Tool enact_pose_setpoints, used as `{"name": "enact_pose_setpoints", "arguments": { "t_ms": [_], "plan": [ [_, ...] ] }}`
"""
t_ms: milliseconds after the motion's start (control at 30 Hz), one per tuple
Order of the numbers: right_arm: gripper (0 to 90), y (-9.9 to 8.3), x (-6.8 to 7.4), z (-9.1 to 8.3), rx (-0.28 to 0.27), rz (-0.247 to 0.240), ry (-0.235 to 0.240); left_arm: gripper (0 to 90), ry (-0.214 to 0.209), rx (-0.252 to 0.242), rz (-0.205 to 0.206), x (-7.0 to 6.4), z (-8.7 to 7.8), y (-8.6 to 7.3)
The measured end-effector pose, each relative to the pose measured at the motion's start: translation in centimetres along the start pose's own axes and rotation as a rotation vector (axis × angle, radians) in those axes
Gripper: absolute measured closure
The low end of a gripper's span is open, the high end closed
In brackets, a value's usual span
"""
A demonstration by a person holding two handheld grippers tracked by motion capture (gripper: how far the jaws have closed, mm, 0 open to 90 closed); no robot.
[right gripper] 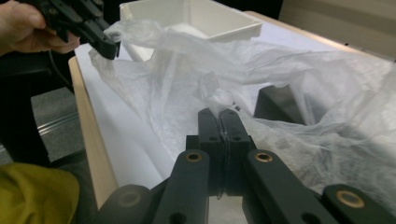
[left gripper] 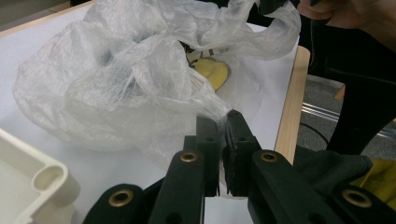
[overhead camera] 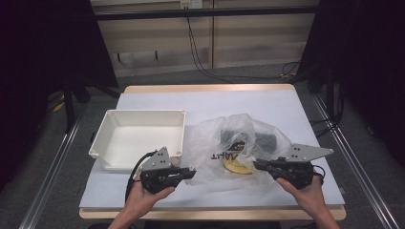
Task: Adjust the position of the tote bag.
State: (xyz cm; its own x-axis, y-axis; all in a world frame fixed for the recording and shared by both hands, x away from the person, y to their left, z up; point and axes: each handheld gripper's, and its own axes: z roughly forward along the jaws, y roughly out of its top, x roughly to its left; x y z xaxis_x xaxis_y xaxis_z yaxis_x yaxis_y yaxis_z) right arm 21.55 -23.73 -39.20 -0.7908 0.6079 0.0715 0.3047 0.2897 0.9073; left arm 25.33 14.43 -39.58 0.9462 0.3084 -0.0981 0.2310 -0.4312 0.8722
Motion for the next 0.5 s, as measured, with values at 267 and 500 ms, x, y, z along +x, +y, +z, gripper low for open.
{"name": "enact_pose_setpoints", "arguments": {
  "t_ms": [267,500],
  "plan": [
    [90.0,0.7,-1.0,-1.3,-0.046,0.014,-0.024,86.6,-0.005,-0.006,0.004,0.7,0.5,1.6],
    [90.0,1.3,-1.6,-2.3,-0.068,0.010,-0.055,86.6,0.007,-0.035,0.000,1.3,0.2,2.5]
  ]
}}
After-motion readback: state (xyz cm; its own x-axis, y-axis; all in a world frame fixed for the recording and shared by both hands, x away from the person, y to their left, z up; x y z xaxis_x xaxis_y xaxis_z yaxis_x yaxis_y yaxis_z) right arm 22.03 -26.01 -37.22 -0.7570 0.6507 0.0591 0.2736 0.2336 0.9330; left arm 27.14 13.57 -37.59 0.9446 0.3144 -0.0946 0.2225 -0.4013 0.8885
